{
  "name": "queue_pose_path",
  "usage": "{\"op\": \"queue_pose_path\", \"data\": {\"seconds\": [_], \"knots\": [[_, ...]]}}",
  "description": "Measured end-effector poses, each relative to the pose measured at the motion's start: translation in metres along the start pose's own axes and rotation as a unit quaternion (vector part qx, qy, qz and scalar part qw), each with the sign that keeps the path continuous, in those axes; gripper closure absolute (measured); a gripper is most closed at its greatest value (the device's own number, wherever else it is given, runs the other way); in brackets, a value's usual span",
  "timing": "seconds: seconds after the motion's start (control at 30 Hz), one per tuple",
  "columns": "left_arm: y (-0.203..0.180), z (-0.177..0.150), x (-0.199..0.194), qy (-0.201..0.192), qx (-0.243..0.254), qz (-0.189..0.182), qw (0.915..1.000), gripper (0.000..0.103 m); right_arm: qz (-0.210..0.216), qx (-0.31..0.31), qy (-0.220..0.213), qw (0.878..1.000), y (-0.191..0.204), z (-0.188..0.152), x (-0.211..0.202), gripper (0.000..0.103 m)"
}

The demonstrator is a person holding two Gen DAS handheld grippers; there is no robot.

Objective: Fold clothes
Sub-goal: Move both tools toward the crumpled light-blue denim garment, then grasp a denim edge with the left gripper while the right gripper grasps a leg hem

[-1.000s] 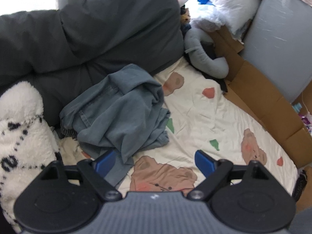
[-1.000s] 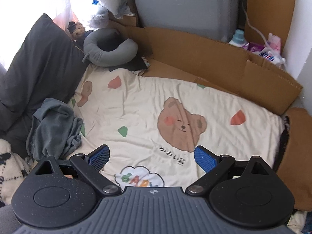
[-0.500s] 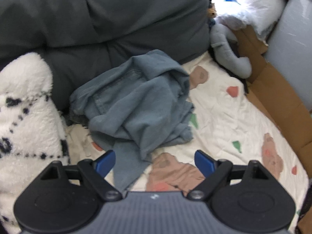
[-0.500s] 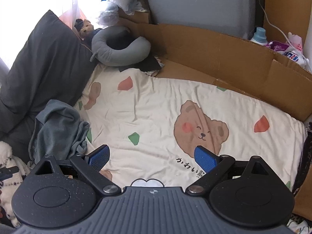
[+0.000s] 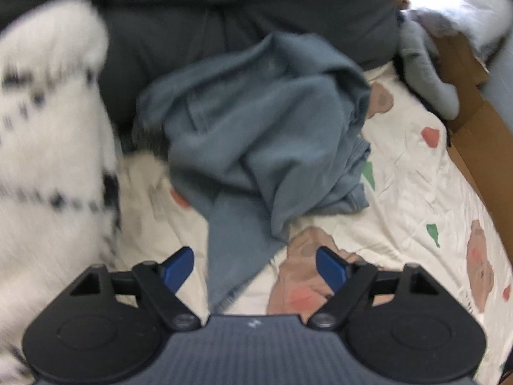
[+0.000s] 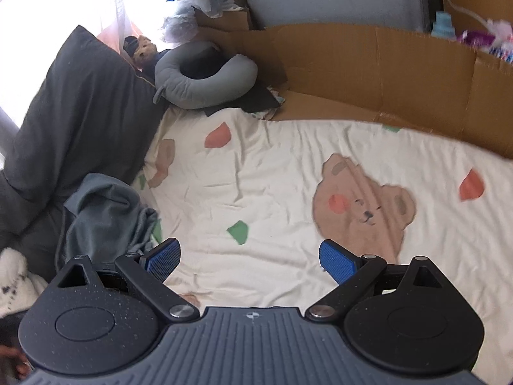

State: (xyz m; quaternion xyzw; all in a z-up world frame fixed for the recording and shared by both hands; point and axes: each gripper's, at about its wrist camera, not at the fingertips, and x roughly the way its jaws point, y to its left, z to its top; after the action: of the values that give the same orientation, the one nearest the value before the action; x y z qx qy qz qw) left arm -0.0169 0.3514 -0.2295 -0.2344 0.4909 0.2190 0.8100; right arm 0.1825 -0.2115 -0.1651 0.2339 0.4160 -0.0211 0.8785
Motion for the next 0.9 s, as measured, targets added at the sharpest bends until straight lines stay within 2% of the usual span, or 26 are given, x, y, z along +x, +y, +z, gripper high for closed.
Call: {"op": "queue_pose_path", "data": {"seconds": [0.17,0.23,0.33,0.57,0.67,0.77,0.9], "knots": [[-0.002,-0.016,0.041,0.029,0.011,0.018,0.9994,0.021,0.017,-0.009,0.026,0.999,-0.001,-0.02,0.017,0.009],[0.0,-0.02,0.053,0.038,0.009,0.024,0.999,0.03,0.028,-0.022,0.036,0.999,0.002,-0.028,0.022,0.009],[0.007,-0.021,0.064,0.045,-0.008,0.032,0.9984,0.033,0.039,-0.031,0.04,0.998,0.003,-0.039,0.027,0.009],[0.014,-0.022,0.102,0.085,0.001,0.063,0.9943,0.036,0.031,-0.041,0.082,0.995,0.007,-0.059,0.052,0.01],[0.019,-0.024,0.111,0.091,-0.006,0.057,0.9942,0.039,0.031,-0.046,0.096,0.994,0.008,-0.065,0.057,0.01],[0.02,-0.027,0.12,0.097,0.009,0.06,0.9934,0.049,0.026,-0.047,0.104,0.993,0.007,-0.067,0.061,0.01],[0.026,-0.028,0.123,0.094,-0.001,0.042,0.9947,0.059,0.021,-0.036,0.11,0.993,0.004,-0.069,0.065,0.01]]}}
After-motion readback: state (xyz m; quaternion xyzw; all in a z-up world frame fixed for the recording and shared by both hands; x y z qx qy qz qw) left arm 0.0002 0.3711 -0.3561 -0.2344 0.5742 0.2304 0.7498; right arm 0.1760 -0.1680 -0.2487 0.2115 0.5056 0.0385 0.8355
